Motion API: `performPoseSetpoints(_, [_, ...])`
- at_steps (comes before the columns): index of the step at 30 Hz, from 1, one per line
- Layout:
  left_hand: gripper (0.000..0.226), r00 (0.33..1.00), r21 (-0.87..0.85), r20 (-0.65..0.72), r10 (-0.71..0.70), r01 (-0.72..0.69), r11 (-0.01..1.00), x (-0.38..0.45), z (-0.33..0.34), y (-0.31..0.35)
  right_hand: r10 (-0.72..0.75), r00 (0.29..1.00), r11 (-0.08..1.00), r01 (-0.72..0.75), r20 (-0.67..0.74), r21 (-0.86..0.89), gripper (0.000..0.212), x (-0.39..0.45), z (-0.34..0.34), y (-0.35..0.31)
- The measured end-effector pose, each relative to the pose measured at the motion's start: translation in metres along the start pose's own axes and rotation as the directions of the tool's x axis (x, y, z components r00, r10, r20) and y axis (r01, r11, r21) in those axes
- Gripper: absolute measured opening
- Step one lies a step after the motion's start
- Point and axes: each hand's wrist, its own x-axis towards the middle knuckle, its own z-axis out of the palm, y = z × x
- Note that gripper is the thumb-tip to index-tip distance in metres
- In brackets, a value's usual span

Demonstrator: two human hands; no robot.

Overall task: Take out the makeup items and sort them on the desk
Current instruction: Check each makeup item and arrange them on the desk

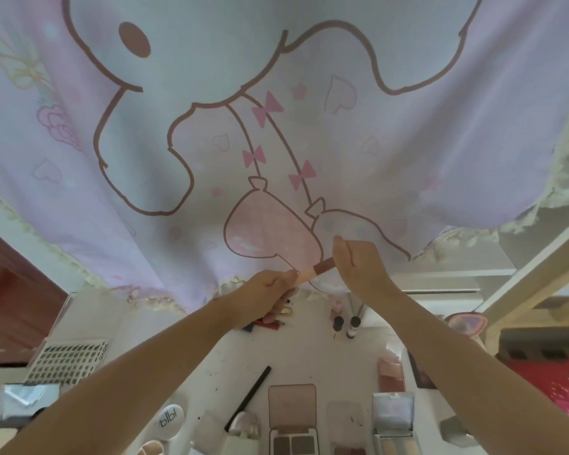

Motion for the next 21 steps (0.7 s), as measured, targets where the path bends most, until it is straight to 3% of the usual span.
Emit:
performPoseSetpoints(1, [0.042,0.998,-0.131,0.056,-0.014,0.021,0.991,-0.003,0.002,0.000,-0.077,0.997,0.997,0.077,0.001,-0.016,0.048,-0.001,-0.001,0.000])
performPoseSetpoints(3, [0.042,0.999,-0.197,0.052,-0.005,0.015,0.980,-0.006,0.003,0.001,-0.155,0.987,0.988,0.156,0.046,-0.022,0.039,0.001,-0.005,-0.003])
performPoseSetpoints(5, [0.037,0.997,-0.005,-0.069,0.026,-0.027,1.000,-0.004,0.002,0.004,-0.112,0.985,0.992,0.118,0.133,-0.039,0.039,0.007,-0.008,0.000])
performPoseSetpoints(7, [0.029,0.977,0.249,-0.180,0.118,-0.071,0.966,-0.001,-0.002,0.008,0.085,0.962,0.996,-0.087,0.260,-0.003,0.042,0.011,-0.013,0.003])
performPoseSetpoints(9, [0.021,0.959,0.399,-0.189,0.213,-0.123,0.909,-0.001,-0.006,0.013,0.231,0.909,0.958,-0.276,0.348,0.083,0.044,0.013,-0.017,0.002])
performPoseSetpoints(10, [0.016,0.955,0.442,-0.172,0.242,-0.144,0.885,-0.002,-0.008,0.013,0.243,0.901,0.947,-0.301,0.358,0.114,0.044,0.012,-0.018,0.002])
performPoseSetpoints(13, [0.009,0.948,0.539,-0.136,0.289,-0.174,0.824,-0.005,-0.013,0.012,0.140,0.914,0.963,-0.215,0.381,0.163,0.034,0.009,-0.021,0.001])
performPoseSetpoints(18, [0.030,0.927,0.693,-0.141,0.347,-0.158,0.704,0.004,-0.024,0.010,-0.003,0.914,0.998,-0.024,0.407,0.063,0.025,0.002,-0.030,-0.002])
performPoseSetpoints(21, [0.032,0.911,0.721,-0.152,0.384,-0.164,0.673,0.005,-0.024,0.010,0.015,0.918,0.987,-0.077,0.397,0.142,0.023,0.002,-0.031,-0.001])
